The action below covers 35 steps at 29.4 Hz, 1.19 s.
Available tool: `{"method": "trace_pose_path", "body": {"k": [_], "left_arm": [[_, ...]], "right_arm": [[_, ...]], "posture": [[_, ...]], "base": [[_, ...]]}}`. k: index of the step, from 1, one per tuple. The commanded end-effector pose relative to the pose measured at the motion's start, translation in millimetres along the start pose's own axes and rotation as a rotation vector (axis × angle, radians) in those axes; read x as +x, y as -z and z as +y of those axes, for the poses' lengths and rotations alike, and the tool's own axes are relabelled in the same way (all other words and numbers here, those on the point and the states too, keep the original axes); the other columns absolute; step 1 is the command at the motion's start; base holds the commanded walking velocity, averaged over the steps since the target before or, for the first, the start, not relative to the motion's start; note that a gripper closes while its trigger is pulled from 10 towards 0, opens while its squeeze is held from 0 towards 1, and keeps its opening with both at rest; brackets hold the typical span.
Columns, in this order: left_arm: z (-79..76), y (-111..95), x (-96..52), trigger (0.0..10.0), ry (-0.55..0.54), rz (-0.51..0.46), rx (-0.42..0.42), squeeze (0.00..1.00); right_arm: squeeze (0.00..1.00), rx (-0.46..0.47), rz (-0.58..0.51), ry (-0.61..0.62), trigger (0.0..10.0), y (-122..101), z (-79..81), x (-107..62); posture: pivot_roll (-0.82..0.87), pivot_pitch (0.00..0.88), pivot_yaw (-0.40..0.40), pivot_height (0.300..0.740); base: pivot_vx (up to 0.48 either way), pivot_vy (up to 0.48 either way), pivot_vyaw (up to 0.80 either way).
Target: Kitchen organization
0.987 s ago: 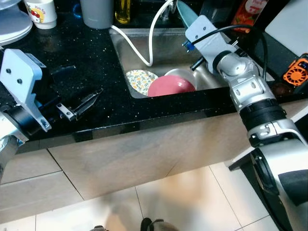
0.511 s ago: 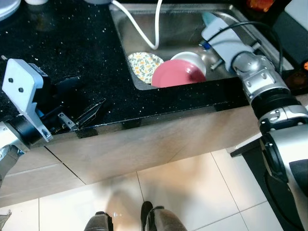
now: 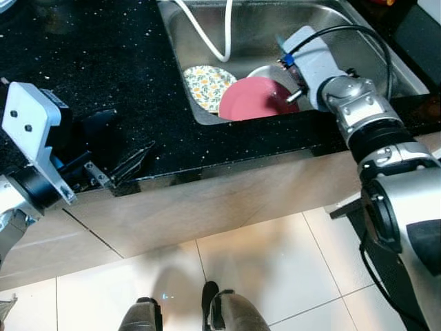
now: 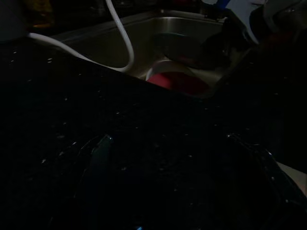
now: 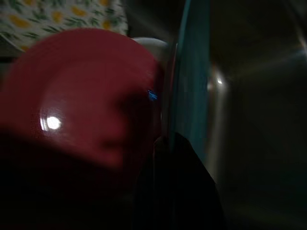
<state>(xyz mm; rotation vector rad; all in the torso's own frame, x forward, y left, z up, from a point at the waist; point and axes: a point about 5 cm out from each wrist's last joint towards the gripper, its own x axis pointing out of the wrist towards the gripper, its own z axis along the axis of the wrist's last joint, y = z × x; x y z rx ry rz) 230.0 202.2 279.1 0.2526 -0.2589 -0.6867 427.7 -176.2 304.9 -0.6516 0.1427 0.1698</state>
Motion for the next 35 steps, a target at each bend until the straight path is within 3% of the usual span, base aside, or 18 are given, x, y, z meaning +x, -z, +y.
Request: {"method": "trace_pose_path", "body": {"k": [1,9,12,13,14,15,18,22,24,25,27,31,32,35], "left_arm": [[-5.0,-4.2,0.8,10.0,0.031,-0.003,0.017,0.00],[-3.7,-11.0,2.9,10.0,0.036,-0.027,0.034,0.00],[-2.7,-14.7,5.5,10.0,0.044,-0.048,0.044,0.00],[-2.0,-16.1,7.4,10.0,0.049,-0.059,0.048,0.00],[-1.7,-17.0,8.6,10.0,0.051,-0.065,0.050,0.00],[-2.5,-21.0,10.8,10.0,0.066,-0.090,0.053,0.00],[-3.6,-25.4,14.0,10.0,0.088,-0.124,0.050,0.00],[-4.6,-26.8,15.9,10.0,0.107,-0.142,0.044,0.00],[-7.7,-31.1,17.4,10.0,0.154,-0.185,0.018,0.00],[-7.7,-31.1,17.4,10.0,0.154,-0.185,0.018,0.00],[-9.0,-33.4,18.6,10.0,0.190,-0.214,-0.004,0.00],[-9.2,-34.0,19.3,10.0,0.218,-0.231,-0.022,0.00],[-10.0,-35.0,17.9,10.0,0.253,-0.259,-0.056,0.00],[-11.2,-35.5,16.2,10.0,0.286,-0.280,-0.085,0.00]], "right_arm": [[1.00,0.054,0.054,-0.019,10.0,16.2,4.1,1.4],[1.00,0.096,0.021,0.007,10.0,10.2,-1.8,0.1],[1.00,0.161,-0.042,0.007,10.0,1.1,-7.9,-2.1],[0.78,0.193,-0.081,0.003,10.0,-4.0,-11.2,-3.5],[0.78,0.212,-0.106,-0.001,10.0,-7.3,-13.4,-4.4],[0.00,0.319,-0.201,-0.040,10.0,-17.3,-20.7,-8.7],[0.00,0.455,-0.349,-0.138,10.0,-28.8,-27.1,-15.1],[0.00,0.533,-0.467,-0.212,10.0,-34.8,-31.0,-20.7],[0.00,0.646,-0.705,-0.405,10.0,-38.6,-33.9,-34.3],[0.00,0.646,-0.705,-0.405,10.0,-38.6,-33.9,-34.3],[0.00,0.684,-0.832,-0.536,10.0,-36.0,-31.4,-43.3],[0.00,0.659,-0.892,-0.629,10.0,-29.0,-22.1,-48.7],[0.00,0.665,-1.002,-0.751,10.0,-20.9,-10.7,-61.8],[0.00,0.698,-1.095,-0.835,10.0,-16.4,-4.6,-73.8]], "posture": [[0.08,0.325,-0.129,0.740],[0.09,0.302,-0.124,0.740],[0.09,0.280,-0.118,0.740],[0.10,0.267,-0.114,0.740],[0.10,0.267,-0.114,0.740],[0.10,0.253,-0.109,0.740],[0.11,0.227,-0.103,0.740],[0.11,0.205,-0.097,0.740],[0.11,0.172,-0.087,0.740],[0.11,0.172,-0.087,0.740],[0.11,0.159,-0.083,0.740],[0.11,0.129,-0.077,0.740],[0.12,0.109,-0.074,0.740],[0.12,0.096,-0.071,0.740]], "base": [[0.000,0.000,0.00],[0.000,0.000,0.00],[0.000,0.000,0.00],[0.000,0.000,0.00],[0.000,0.000,0.00],[0.000,0.000,0.00],[0.000,0.000,0.00],[0.000,0.000,0.00],[0.000,0.000,0.00],[0.000,0.000,0.00],[0.000,0.000,0.00],[0.000,0.000,0.00],[0.000,0.000,0.00],[0.000,0.000,0.00]]}}
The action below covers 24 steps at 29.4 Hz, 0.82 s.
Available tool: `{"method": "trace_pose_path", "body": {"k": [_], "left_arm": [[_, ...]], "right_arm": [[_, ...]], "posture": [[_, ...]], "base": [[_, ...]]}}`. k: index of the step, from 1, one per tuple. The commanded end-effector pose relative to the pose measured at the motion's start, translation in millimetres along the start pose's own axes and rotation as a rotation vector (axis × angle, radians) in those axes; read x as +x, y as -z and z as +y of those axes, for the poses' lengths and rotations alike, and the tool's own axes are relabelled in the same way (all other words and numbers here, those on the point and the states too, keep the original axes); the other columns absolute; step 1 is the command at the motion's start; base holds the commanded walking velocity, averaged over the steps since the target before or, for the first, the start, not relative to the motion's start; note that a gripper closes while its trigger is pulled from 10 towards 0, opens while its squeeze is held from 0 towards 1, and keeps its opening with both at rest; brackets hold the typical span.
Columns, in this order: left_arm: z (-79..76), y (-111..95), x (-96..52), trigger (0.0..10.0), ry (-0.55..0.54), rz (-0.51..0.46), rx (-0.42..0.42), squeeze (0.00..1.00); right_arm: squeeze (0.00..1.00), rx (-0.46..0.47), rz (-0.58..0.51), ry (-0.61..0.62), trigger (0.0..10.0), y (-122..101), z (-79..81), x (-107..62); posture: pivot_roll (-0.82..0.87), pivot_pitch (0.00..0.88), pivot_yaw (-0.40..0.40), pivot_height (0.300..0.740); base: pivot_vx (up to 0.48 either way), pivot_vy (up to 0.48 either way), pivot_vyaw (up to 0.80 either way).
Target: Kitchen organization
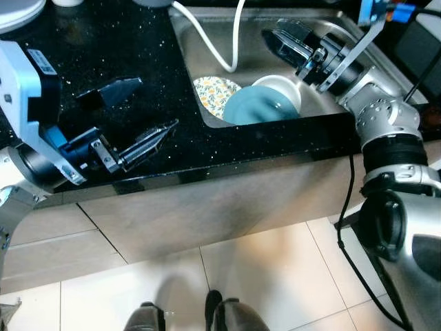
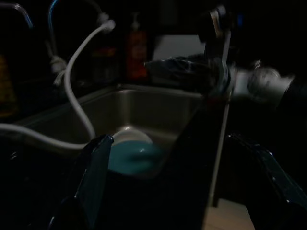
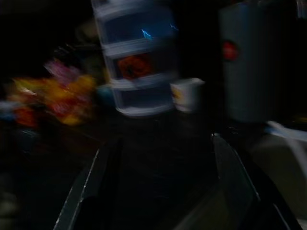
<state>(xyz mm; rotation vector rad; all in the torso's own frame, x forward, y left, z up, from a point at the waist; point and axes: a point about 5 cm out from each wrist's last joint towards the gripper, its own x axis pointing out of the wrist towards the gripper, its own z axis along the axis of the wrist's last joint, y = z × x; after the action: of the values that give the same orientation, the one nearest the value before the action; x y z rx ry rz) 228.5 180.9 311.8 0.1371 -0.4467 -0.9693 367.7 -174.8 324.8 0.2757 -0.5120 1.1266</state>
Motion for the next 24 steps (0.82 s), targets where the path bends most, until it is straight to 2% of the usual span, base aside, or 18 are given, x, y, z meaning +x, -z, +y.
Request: {"method": "trace_pose_path", "body": {"k": [1,3,5,9,11,16,19,22,23,24], "left_arm": [[-6.5,-1.8,-0.8,10.0,0.058,-0.051,-0.043,0.00],[-7.1,-2.2,-1.4,10.0,0.074,-0.066,-0.063,0.00],[-10.8,-3.8,-2.5,10.0,0.119,-0.100,-0.106,0.00],[-15.3,-5.0,-4.4,10.0,0.172,-0.132,-0.148,0.00],[-23.1,-4.0,-8.4,10.0,0.249,-0.148,-0.207,0.00],[-28.9,-1.4,-12.4,10.0,0.297,-0.145,-0.248,0.00],[-38.8,5.4,-19.3,10.0,0.373,-0.129,-0.311,0.00],[-39.9,8.5,-20.8,10.0,0.380,-0.115,-0.324,0.00],[-41.6,17.5,-23.2,10.0,0.382,-0.071,-0.348,0.00],[-41.6,17.5,-23.2,10.0,0.382,-0.071,-0.348,0.00]], "right_arm": [[0.00,0.030,-0.104,-0.120,10.0,-10.9,14.9,-4.2],[0.00,0.053,-0.130,-0.160,10.0,-9.4,21.3,-6.6],[0.00,0.100,-0.153,-0.233,10.0,-3.2,34.8,-10.5],[0.00,0.159,-0.168,-0.300,10.0,3.1,46.2,-13.7],[0.00,0.231,-0.160,-0.368,10.0,11.8,60.7,-24.6],[0.00,0.277,-0.144,-0.399,10.0,17.2,70.4,-32.4],[0.00,0.324,-0.037,-0.430,10.0,33.8,84.1,-36.8],[0.00,0.330,-0.005,-0.427,10.0,38.0,87.1,-37.5],[0.00,0.328,0.045,-0.414,10.0,44.2,88.7,-38.6],[0.00,0.328,0.045,-0.414,10.0,44.2,88.7,-38.6]], "posture": [[0.12,0.091,-0.065,0.740],[0.12,0.086,-0.062,0.740],[0.12,0.081,-0.059,0.740],[0.13,0.073,-0.052,0.740],[0.13,0.074,-0.048,0.740],[0.13,0.072,-0.049,0.740],[0.13,0.072,-0.046,0.740],[0.13,0.072,-0.045,0.740],[0.12,0.072,-0.044,0.740],[0.12,0.072,-0.044,0.740]], "base": [[0.000,0.000,0.00],[0.000,0.000,0.00],[0.000,0.000,0.00],[0.000,0.000,0.00],[0.000,0.000,0.00],[0.000,0.000,0.00],[0.000,0.000,0.00],[0.000,0.000,0.00],[0.000,0.000,0.00],[0.000,0.000,0.00]]}}
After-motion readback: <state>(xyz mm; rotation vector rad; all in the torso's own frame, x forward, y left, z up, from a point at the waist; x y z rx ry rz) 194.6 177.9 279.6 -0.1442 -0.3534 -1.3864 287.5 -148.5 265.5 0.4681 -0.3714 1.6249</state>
